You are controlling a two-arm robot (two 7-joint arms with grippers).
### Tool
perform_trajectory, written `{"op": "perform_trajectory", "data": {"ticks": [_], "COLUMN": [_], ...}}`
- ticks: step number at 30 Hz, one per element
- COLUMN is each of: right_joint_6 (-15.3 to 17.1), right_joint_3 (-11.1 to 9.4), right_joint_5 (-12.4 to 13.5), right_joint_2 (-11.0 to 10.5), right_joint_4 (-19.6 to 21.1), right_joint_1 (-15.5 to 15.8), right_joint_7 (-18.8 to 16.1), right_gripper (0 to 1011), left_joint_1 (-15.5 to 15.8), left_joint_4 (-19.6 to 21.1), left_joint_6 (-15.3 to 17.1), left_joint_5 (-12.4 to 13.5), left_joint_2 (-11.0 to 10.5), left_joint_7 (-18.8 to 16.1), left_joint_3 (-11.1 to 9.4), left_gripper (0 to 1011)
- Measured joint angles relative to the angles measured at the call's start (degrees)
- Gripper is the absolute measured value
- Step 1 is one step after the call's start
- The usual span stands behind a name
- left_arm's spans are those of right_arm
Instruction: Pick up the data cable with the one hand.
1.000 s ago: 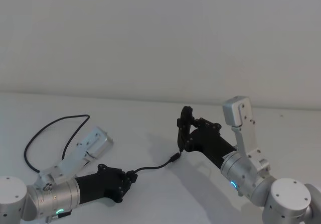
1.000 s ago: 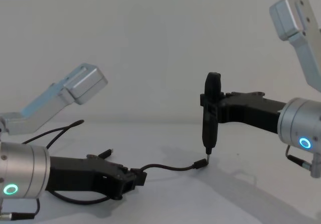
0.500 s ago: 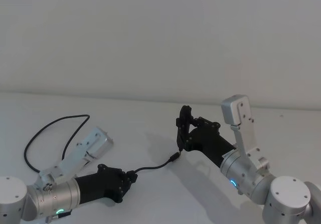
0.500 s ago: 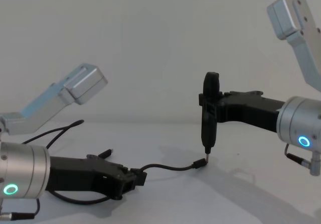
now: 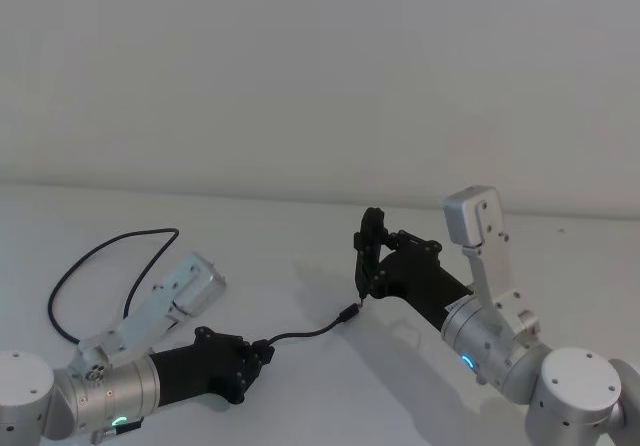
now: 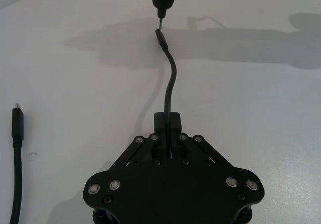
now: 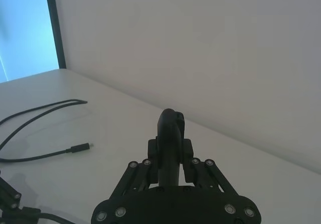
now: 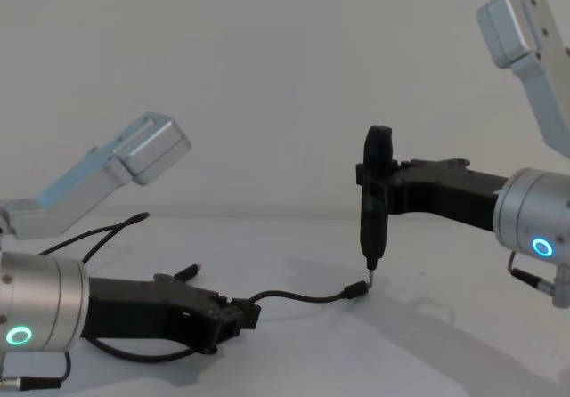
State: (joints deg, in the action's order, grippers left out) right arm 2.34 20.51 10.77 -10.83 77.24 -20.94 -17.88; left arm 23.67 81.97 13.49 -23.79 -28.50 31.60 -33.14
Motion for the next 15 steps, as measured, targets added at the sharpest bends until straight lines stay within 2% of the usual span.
{"op": "perform_trajectory", "data": {"ticks": [15], "right_joint_6": [-0.1], "right_joint_3": [-0.07], "right_joint_5": [0.21], "right_joint_2": [0.29], "right_joint_4": [-0.62], "right_joint_1": [-0.42], "right_joint_7": [0.07], "right_gripper": [274], "left_joint_1": [0.0], "left_joint_4": [0.0], "left_joint_6": [0.0], "left_joint_5": [0.0], "left_joint_2": [0.0], "left_joint_7": [0.0], "left_joint_3": [0.0], "left_gripper": [50]}}
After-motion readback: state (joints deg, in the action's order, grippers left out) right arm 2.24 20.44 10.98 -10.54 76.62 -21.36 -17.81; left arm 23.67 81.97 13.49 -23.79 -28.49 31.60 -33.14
